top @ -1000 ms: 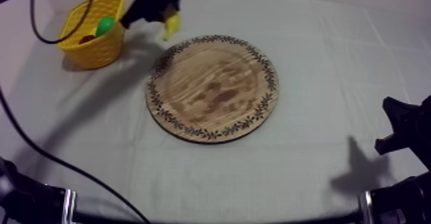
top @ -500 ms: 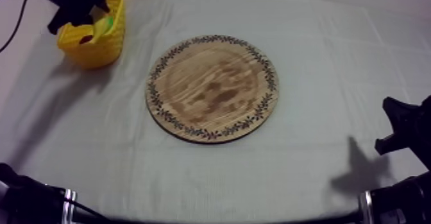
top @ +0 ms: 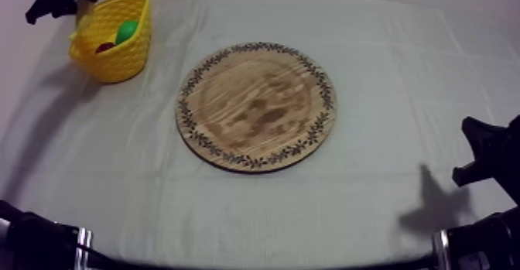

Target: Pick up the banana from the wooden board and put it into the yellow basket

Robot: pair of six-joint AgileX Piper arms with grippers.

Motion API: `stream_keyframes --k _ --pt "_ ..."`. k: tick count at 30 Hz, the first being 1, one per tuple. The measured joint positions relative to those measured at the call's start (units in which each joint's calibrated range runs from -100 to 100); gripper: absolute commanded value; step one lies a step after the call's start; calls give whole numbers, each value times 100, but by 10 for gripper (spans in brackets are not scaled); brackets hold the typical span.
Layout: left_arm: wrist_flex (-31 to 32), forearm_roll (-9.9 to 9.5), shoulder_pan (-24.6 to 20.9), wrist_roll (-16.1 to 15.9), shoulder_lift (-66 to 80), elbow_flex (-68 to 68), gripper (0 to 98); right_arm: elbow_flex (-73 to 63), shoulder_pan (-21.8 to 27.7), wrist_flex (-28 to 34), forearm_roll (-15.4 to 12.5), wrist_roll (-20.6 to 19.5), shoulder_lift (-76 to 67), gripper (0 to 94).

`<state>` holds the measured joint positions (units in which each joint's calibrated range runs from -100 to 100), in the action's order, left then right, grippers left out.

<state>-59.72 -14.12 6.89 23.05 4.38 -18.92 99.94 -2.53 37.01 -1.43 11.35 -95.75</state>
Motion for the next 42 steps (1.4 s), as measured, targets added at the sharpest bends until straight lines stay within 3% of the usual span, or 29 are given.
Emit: stream_keyframes --k 5,10,26,42 --pt "173 6 -86 -495 -168 -86 276 0 0 0 0 0 0 3" --pt "443 12 -119 -752 -426 -134 264 0 0 0 0 0 0 3" --pt "1722 -200 -342 -947 -1565 174 218 0 0 0 0 0 0 3" --pt "1841 -231 -413 -918 -2237 428 198 0 0 0 0 0 0 3"
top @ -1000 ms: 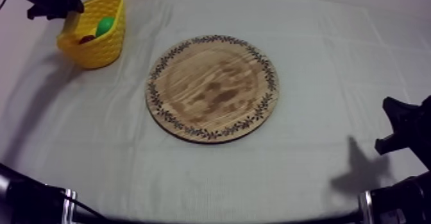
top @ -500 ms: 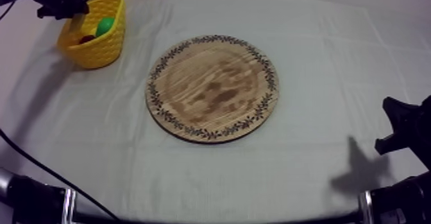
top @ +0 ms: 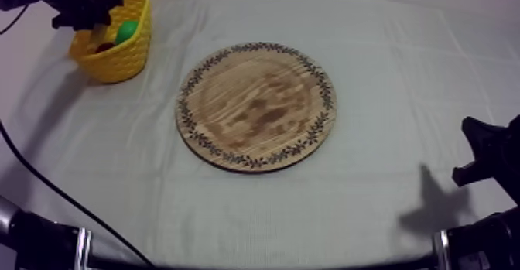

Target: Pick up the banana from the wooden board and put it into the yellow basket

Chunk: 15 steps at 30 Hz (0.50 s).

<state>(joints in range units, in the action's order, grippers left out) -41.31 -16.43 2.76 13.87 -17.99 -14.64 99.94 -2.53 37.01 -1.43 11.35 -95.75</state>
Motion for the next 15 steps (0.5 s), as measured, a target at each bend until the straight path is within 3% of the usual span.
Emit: stream_keyframes --k 2,9,15 --pt "7 0 -17 -24 -38 39 232 0 0 0 0 0 0 3" --pt "32 0 -66 -79 -99 6 637 0 0 0 0 0 0 3" --pt "-239 -13 -30 -25 -106 -5 726 0 0 0 0 0 0 3"
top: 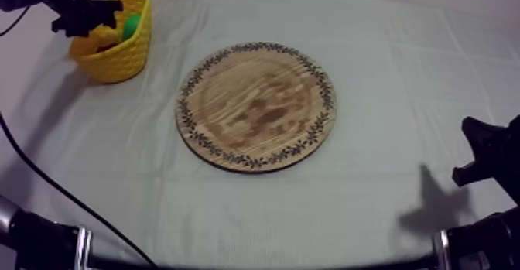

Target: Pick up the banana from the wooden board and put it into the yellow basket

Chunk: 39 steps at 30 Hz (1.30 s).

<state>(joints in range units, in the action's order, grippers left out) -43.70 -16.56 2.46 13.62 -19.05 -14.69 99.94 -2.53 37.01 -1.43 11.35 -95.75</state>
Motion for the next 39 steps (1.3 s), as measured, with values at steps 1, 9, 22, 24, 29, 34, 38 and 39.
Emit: stream_keyframes --k 1,9,22,24,29,34,38,39 --pt "-15 0 4 9 0 10 727 0 0 0 0 0 0 3" --pt "112 17 26 197 199 34 652 0 0 0 0 0 0 3" --pt "328 162 -90 209 1681 -775 115 0 0 0 0 0 0 3" --pt "323 231 -127 105 2068 -1049 78 0 0 0 0 0 0 3" --pt "437 378 -214 -129 3121 -1828 18 0 0 0 0 0 0 3" --pt "846 510 -345 -217 4313 -2768 3 0 0 0 0 0 0 3" --pt "821 599 -387 -307 5294 -3532 1 0 0 0 0 0 0 3" --pt "792 625 -387 -339 5555 -3737 1 0 0 0 0 0 0 3"
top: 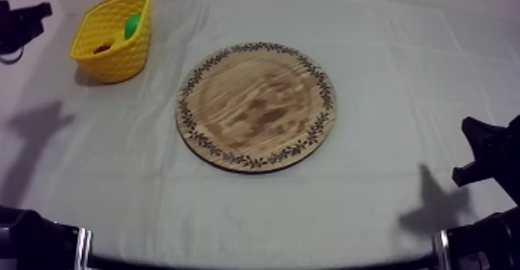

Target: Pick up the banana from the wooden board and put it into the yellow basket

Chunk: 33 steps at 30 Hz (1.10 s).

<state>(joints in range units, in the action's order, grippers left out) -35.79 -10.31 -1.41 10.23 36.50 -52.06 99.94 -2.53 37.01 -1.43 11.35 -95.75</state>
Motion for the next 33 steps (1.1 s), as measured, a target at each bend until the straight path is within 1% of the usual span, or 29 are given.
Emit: stream_keyframes --k 2,5,11,12,14,16,20,22,27,31,33 --pt "-22 65 -8 -69 458 -347 0 0 0 0 0 0 0 3" --pt "-81 250 -69 -220 1164 -850 0 0 0 0 0 0 0 3" --pt "-17 740 -315 -695 2595 -1860 0 0 0 0 0 0 0 3" --pt "-17 808 -366 -786 2840 -2046 0 0 0 0 0 0 0 3" --pt "13 868 -430 -936 3340 -2376 0 0 0 0 0 0 0 3" --pt "-2 879 -451 -1023 3801 -2692 0 0 0 0 0 0 0 3" --pt "-144 866 -446 -1005 4525 -3245 0 0 0 0 0 0 0 3" --pt "-163 800 -414 -955 4788 -3480 0 0 0 0 0 0 0 3" --pt "-165 710 -364 -912 5302 -3965 0 0 0 0 0 0 0 3" --pt "-165 567 -234 -823 5638 -4294 0 0 0 0 0 0 0 3" --pt "-165 528 -199 -793 5819 -4425 0 0 0 0 0 0 0 3"
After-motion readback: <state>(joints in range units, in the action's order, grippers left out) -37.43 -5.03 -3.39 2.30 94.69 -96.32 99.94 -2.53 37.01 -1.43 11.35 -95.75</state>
